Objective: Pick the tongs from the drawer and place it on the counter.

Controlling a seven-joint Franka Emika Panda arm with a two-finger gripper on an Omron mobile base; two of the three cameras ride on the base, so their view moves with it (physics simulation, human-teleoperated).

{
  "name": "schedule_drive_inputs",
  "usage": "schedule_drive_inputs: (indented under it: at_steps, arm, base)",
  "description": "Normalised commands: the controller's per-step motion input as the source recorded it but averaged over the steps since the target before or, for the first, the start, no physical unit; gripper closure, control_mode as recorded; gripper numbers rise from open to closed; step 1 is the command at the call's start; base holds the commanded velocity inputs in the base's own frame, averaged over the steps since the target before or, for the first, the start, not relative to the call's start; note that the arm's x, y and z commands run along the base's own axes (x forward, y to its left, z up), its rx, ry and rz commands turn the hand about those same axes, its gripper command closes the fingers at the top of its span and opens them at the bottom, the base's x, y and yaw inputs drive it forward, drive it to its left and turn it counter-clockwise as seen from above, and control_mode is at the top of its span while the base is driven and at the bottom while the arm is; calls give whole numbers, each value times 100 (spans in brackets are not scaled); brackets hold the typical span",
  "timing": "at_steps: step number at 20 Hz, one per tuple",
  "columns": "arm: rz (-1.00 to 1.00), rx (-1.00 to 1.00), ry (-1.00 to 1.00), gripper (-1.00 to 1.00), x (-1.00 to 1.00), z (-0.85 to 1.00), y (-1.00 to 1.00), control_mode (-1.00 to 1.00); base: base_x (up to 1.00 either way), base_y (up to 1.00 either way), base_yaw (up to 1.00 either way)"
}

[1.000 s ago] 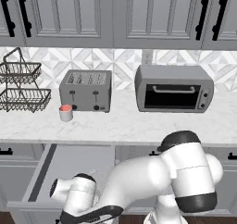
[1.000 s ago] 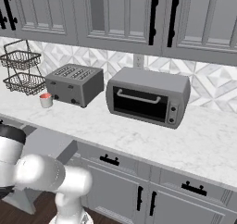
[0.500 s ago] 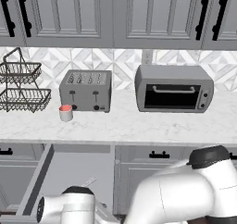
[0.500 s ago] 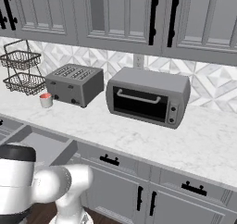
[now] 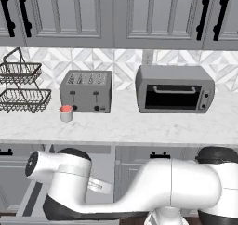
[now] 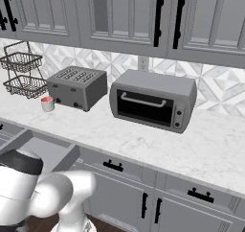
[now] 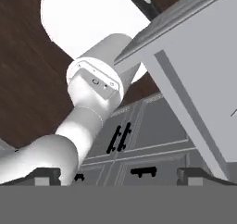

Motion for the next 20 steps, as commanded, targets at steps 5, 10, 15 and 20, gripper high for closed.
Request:
schedule_drive_inputs:
  at_steps: [5, 10, 15, 20]
  arm:
    - [46, 31, 41, -100, 85, -38, 0, -100]
    - [32, 48, 37, -100, 15, -67, 21, -100]
    - [7, 34, 19, -100, -5, -55, 20, -100]
    - [0, 6, -10, -100, 10, -67, 13, -100]
  base:
    - [0, 0, 0]
    - [0, 0, 0]
    - [0, 0, 0]
    - [0, 0, 0]
